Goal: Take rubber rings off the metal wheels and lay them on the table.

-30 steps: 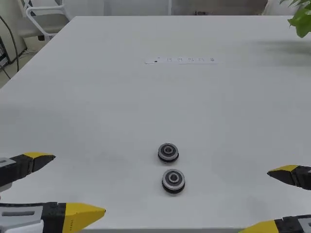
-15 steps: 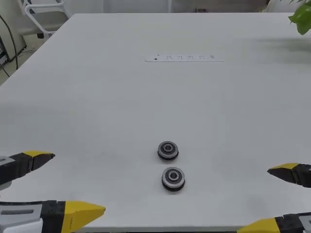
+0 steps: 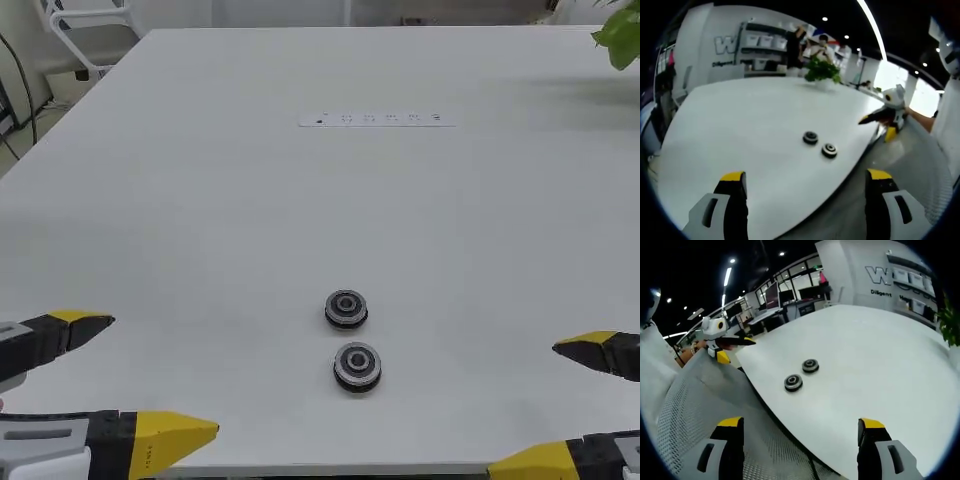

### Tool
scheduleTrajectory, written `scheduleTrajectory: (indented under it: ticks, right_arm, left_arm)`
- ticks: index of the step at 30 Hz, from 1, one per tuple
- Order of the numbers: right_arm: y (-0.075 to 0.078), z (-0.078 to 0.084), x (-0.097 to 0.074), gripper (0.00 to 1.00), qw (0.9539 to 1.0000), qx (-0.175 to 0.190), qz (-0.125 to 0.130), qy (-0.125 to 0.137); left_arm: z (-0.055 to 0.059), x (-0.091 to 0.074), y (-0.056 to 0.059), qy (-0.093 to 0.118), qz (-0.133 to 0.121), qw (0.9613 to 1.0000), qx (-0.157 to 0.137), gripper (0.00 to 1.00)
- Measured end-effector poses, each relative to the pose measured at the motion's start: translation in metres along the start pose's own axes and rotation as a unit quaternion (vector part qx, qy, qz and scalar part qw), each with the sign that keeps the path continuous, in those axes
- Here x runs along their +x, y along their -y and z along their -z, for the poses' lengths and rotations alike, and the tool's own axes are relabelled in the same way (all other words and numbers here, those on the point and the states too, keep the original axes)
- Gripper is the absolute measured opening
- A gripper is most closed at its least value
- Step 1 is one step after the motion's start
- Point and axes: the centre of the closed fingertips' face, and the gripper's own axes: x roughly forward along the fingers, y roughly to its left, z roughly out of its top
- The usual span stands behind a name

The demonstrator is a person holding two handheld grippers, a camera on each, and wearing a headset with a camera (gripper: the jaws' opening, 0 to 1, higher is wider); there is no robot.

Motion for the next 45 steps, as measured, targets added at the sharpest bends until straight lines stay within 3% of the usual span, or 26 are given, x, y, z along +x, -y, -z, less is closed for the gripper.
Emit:
scheduleTrajectory:
  ticks: [18, 20, 23, 26, 30, 33, 40, 45]
  right_arm:
    - [0.000, -0.002, -0.001, 0.94, 1.0000, -0.002, -0.001, 0.005]
    - [-0.002, -0.005, -0.001, 0.93, 0.9999, -0.003, -0.006, 0.012]
    - [-0.004, -0.008, -0.002, 0.92, 0.9996, 0.004, -0.012, 0.025]
    - [-0.004, -0.026, -0.008, 0.87, 0.9973, 0.006, -0.007, 0.072]
    - [0.002, -0.032, -0.013, 0.84, 0.9960, 0.015, 0.006, 0.088]
    - [-0.001, -0.042, -0.017, 0.83, 0.9941, 0.014, -0.002, 0.107]
    - [-0.002, -0.070, -0.021, 0.85, 0.9912, -0.005, -0.004, 0.132]
    - [-0.001, -0.095, -0.023, 0.84, 0.9887, -0.029, -0.004, 0.147]
  left_arm:
    - [-0.002, 0.000, 0.001, 0.005, -0.001, 1.0000, 0.003, 1.00]
    - [-0.002, 0.000, 0.002, 0.004, 0.003, 1.0000, 0.002, 1.00]
    - [-0.010, 0.001, 0.010, 0.020, 0.021, 0.9996, 0.009, 1.00]
    - [-0.013, 0.000, 0.013, 0.019, 0.029, 0.9992, 0.018, 0.97]
    - [-0.014, -0.001, 0.013, 0.004, 0.022, 0.9973, 0.070, 0.97]
    - [-0.018, -0.001, 0.013, 0.005, 0.024, 0.9972, 0.071, 0.93]
    - [-0.045, -0.001, 0.016, 0.039, 0.031, 0.9962, 0.072, 0.91]
    - [-0.062, 0.000, 0.017, 0.046, 0.037, 0.9931, 0.101, 0.92]
